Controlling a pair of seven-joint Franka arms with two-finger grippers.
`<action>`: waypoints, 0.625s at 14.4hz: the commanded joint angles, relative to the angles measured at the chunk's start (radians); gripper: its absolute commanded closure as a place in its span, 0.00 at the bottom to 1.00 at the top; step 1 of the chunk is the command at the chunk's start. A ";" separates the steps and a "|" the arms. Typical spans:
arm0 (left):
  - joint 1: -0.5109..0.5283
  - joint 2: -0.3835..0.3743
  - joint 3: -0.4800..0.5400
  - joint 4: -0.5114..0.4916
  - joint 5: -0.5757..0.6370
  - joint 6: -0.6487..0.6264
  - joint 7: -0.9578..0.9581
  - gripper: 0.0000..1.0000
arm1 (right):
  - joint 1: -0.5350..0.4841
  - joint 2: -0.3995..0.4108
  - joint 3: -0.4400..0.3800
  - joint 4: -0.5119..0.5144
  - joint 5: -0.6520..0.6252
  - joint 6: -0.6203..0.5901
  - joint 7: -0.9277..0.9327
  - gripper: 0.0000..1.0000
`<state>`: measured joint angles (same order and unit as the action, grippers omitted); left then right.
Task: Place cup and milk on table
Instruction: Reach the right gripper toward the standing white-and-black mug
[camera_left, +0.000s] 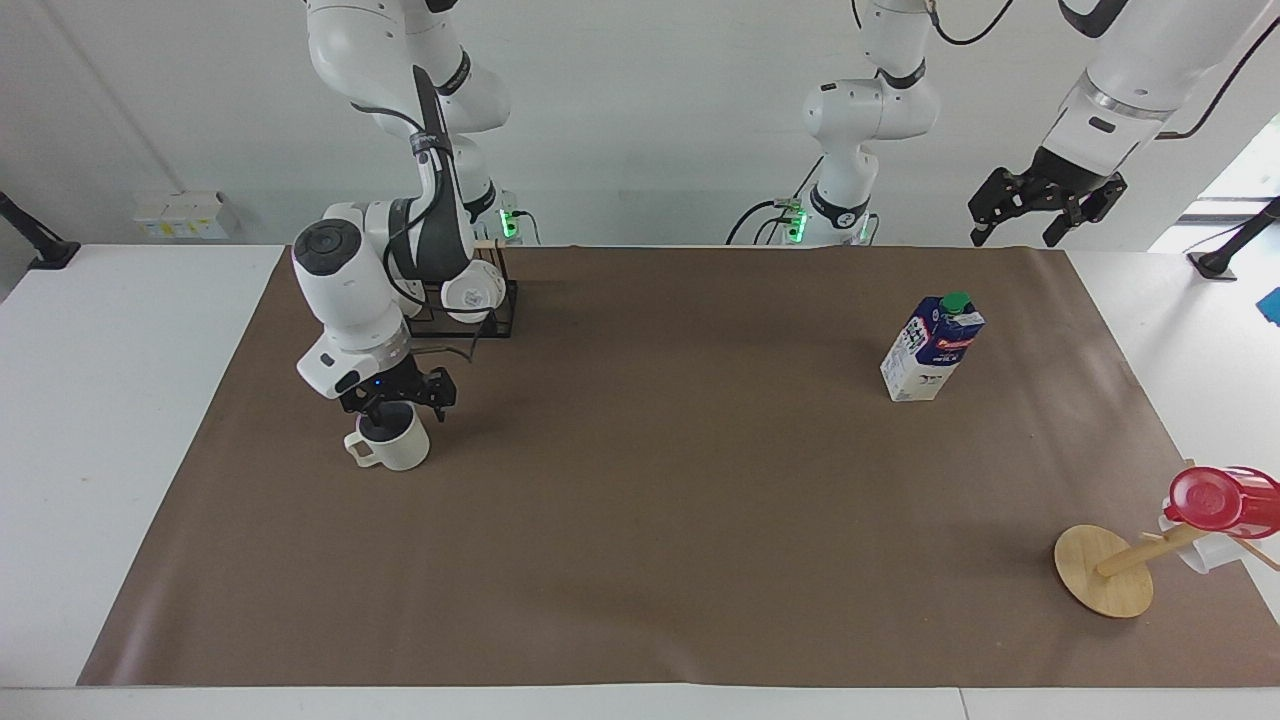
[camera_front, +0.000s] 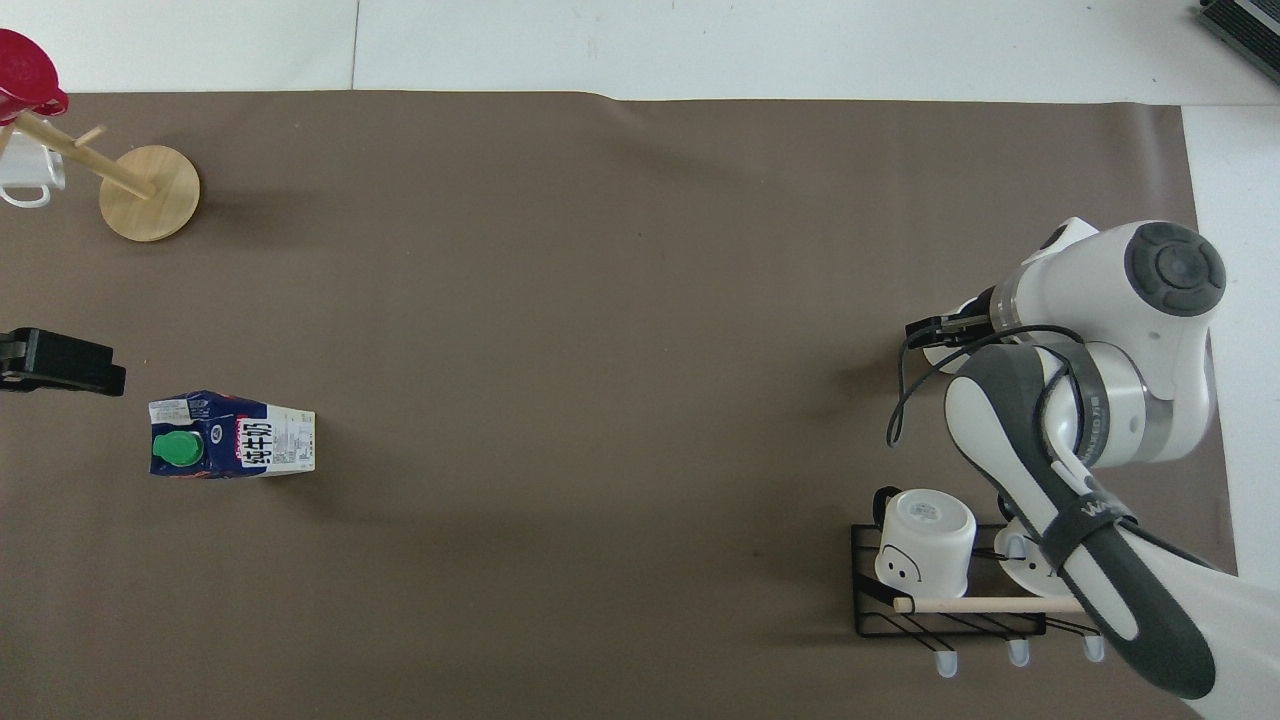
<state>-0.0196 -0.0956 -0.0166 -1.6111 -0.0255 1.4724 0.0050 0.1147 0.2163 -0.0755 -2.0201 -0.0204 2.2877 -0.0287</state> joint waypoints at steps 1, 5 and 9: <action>0.007 -0.003 -0.003 0.011 -0.001 -0.014 -0.008 0.00 | -0.001 0.014 -0.001 -0.020 0.005 0.048 -0.023 0.00; 0.007 -0.003 -0.003 0.011 -0.001 -0.014 -0.008 0.00 | -0.001 0.017 -0.001 -0.025 0.005 0.059 -0.023 0.00; 0.007 -0.003 -0.003 0.011 -0.001 -0.014 -0.008 0.00 | 0.011 0.023 -0.001 -0.015 0.004 0.059 -0.025 0.57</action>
<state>-0.0196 -0.0956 -0.0166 -1.6111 -0.0255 1.4724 0.0049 0.1160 0.2399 -0.0751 -2.0301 -0.0205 2.3259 -0.0298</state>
